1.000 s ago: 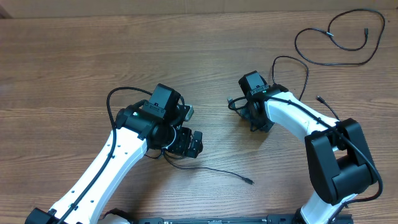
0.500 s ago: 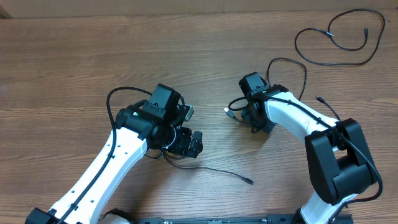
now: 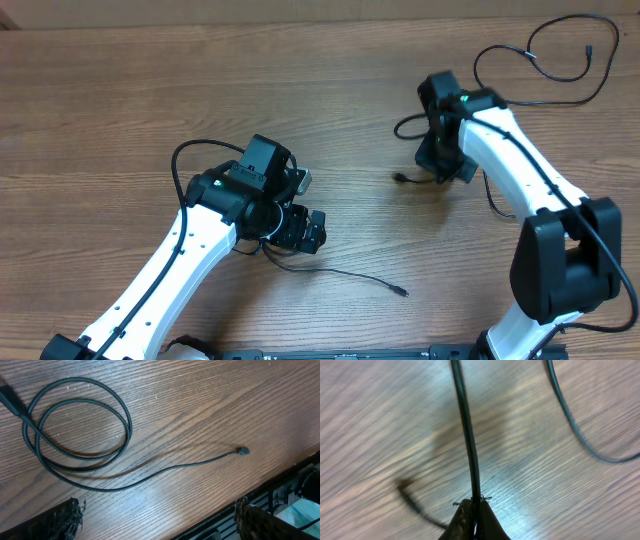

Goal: Untangle cables

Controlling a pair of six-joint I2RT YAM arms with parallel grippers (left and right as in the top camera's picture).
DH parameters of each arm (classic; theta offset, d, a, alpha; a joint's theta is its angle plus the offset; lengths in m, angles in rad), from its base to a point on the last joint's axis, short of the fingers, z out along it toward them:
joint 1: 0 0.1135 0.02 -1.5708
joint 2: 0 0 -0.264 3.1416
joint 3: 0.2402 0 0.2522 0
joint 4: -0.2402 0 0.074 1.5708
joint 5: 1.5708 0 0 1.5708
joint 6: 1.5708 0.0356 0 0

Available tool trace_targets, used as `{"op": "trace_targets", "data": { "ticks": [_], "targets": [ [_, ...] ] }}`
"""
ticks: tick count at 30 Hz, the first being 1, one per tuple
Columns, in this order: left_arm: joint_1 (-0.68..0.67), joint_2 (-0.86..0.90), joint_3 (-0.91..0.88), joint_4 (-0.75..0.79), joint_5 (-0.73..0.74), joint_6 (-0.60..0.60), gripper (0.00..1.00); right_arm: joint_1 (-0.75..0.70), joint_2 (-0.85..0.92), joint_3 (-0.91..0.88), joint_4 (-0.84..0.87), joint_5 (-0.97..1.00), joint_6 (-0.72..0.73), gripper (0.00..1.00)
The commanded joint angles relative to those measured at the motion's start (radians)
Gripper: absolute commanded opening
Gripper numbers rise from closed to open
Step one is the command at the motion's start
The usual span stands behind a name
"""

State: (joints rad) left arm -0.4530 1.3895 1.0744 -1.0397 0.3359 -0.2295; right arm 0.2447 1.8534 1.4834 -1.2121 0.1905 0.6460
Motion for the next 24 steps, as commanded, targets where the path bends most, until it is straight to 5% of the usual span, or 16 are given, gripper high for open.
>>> {"op": "trace_targets", "data": {
  "ticks": [1,6,13,15,20,24],
  "targets": [
    [-0.006,-0.017,0.019,0.003,-0.004,-0.003,1.00,0.003,-0.061,0.111,-0.041,0.011,-0.253,0.04],
    [-0.006,-0.017,0.019,0.003,-0.004,-0.003,1.00,0.002,-0.099,0.161,-0.069,0.086,-0.491,0.04],
    [-0.006,-0.017,0.019,0.003,-0.004,-0.003,1.00,0.002,-0.106,0.161,-0.072,0.388,-0.524,0.04],
    [-0.006,-0.017,0.019,0.003,-0.004,-0.003,0.99,0.002,-0.106,0.161,-0.058,0.318,-0.523,0.04],
    [-0.006,-0.017,0.019,0.003,-0.004,-0.003,1.00,0.002,-0.106,0.157,-0.069,-0.114,-0.520,0.24],
    [-0.006,-0.017,0.019,0.003,-0.004,-0.003,1.00,0.003,-0.103,0.127,-0.063,-0.317,-0.477,0.20]
  ]
}}
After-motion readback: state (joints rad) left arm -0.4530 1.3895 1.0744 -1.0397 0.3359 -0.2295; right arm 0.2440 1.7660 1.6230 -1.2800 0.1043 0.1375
